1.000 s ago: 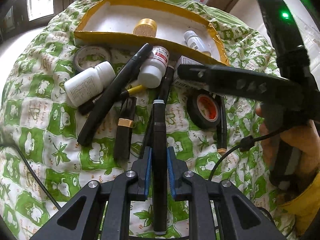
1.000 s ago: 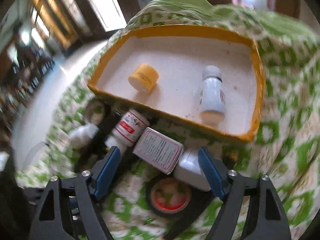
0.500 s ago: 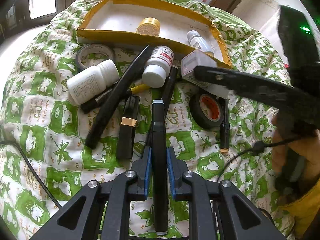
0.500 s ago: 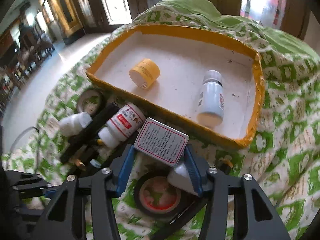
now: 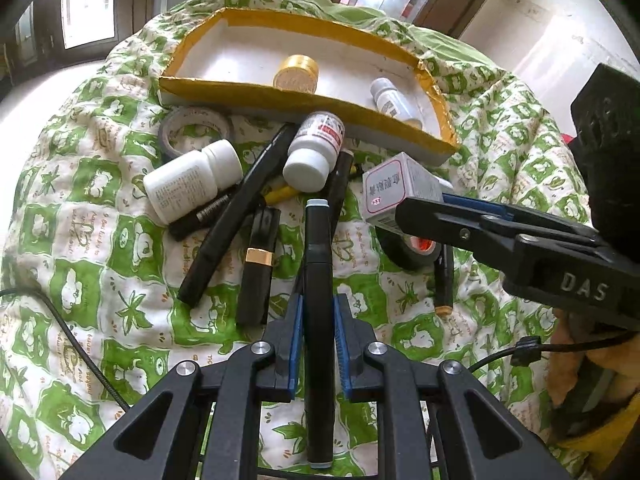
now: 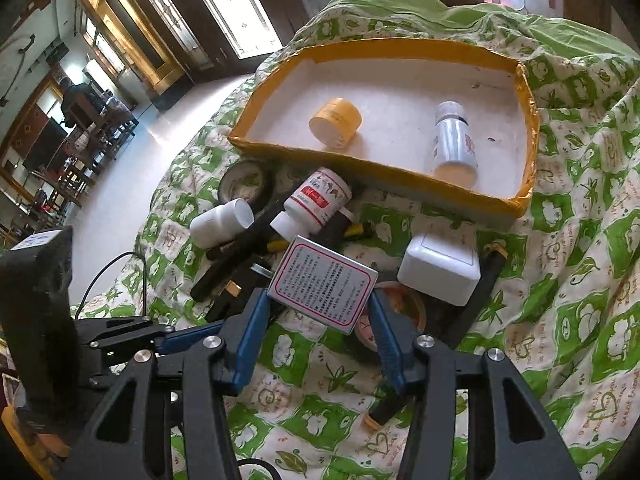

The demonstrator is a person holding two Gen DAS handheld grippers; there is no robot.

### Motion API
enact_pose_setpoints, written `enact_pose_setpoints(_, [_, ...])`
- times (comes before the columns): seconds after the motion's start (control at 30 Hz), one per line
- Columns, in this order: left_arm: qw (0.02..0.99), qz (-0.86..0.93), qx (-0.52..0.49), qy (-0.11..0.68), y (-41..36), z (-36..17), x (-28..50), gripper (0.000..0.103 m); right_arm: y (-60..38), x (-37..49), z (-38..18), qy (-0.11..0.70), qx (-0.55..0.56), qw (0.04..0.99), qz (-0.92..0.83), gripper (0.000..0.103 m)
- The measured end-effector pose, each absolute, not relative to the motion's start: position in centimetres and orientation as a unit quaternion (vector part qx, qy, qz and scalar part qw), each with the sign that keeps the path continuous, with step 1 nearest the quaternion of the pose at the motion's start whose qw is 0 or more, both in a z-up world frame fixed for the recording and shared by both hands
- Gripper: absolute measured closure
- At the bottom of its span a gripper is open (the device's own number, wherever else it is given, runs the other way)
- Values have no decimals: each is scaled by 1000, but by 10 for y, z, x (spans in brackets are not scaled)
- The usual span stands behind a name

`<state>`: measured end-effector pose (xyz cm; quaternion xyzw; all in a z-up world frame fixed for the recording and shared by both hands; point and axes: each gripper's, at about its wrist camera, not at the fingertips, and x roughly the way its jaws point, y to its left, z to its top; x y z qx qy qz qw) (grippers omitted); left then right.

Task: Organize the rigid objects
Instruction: 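Grasp the white labeled medicine box with the right tool while the left tool holds the marker, then carry the black marker with the left tool while the right tool carries the box into the tray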

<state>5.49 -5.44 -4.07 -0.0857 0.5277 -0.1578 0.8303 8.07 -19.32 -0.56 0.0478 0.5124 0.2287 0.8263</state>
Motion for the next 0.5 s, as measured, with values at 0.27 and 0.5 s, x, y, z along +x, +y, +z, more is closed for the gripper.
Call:
enact_pose_setpoints(0.27, [838,-157,-93,514,-48,-36,52,89,-199,82,-7,509,51,831,220,53])
enact_pose_setpoints(0.5, [843,-161,-142,493,-31,-28,51,89,-198,82,-6,506,49,833,221,53])
